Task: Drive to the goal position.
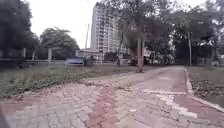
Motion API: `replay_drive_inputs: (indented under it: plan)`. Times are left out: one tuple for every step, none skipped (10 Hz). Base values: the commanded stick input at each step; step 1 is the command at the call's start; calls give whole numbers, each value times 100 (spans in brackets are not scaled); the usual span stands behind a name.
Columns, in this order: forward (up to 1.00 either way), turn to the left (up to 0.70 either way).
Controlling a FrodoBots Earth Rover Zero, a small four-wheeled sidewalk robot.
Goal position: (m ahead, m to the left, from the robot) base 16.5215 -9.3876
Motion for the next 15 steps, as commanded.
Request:
replay_drive_inputs:
  plan:
    - [70,-32]
    - [70,-32]
    - [70,-32]
    - [70,-32]
    - [70,-2]
    - [70,-1]
    - [70,0]
    - [70,0]
    - [70,0]
    - [70,0]
    - [70,0]
    - [70,0]
    - [70,0]
    - [70,0]
    - [70,0]
